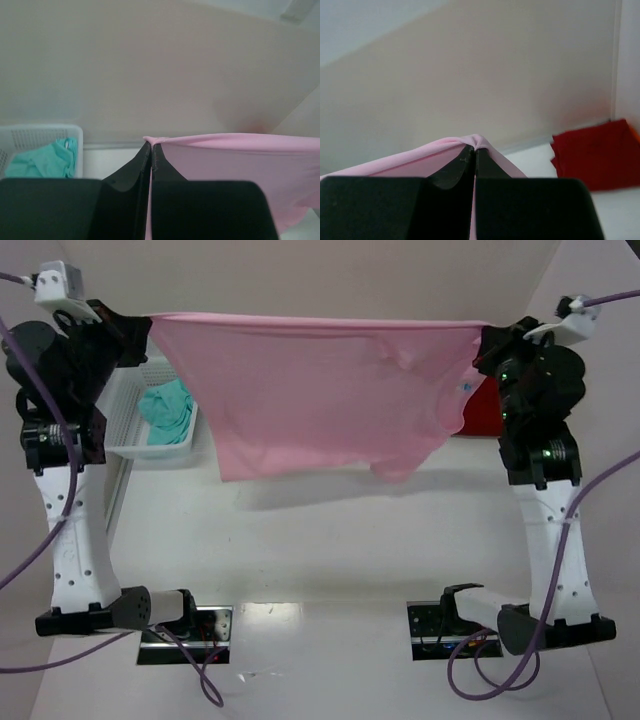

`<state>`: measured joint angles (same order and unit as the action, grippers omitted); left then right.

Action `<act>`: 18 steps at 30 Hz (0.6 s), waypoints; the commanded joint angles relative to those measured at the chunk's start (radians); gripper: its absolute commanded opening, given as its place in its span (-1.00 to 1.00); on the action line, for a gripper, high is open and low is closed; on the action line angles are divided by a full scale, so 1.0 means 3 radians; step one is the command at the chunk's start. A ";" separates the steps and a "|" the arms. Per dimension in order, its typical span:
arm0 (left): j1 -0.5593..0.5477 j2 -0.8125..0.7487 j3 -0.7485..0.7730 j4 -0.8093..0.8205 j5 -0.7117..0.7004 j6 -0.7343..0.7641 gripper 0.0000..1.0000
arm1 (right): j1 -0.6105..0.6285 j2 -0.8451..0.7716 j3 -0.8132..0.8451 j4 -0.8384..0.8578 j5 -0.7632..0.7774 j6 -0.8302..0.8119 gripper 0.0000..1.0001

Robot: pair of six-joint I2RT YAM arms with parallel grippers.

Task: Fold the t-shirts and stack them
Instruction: Flatten out the tshirt

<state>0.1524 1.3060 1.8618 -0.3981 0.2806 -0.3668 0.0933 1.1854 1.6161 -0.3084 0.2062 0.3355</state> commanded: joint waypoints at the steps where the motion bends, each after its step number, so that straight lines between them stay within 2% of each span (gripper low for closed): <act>1: 0.0100 -0.0329 0.0457 0.0161 -0.0266 0.0144 -0.99 | -0.0091 -0.0408 0.0493 0.0149 0.0305 -0.0137 -1.00; 6: 0.0100 -0.0676 0.0130 0.0131 -0.0265 0.0174 -0.99 | -0.0091 -0.0837 0.0325 0.0031 0.0274 -0.0137 -1.00; 11: 0.0100 -0.1447 -0.0315 0.0028 -0.0403 0.0241 -0.99 | -0.0091 -0.1332 0.0029 -0.0188 0.0101 -0.0014 -1.00; 15: 0.0100 -0.1577 -0.0315 -0.0125 -0.0674 0.0277 -0.99 | -0.0091 -0.1405 -0.0084 -0.0286 0.0029 0.0124 -1.00; 18: 0.0100 -0.1358 -0.0315 -0.0125 -0.0705 0.0277 -0.99 | -0.0061 -0.1186 -0.0115 -0.0255 0.0069 0.0124 -1.00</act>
<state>0.1596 0.8101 1.7870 -0.4168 0.2173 -0.3344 0.0875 0.7399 1.6127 -0.3550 0.1448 0.3737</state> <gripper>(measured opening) 0.011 0.007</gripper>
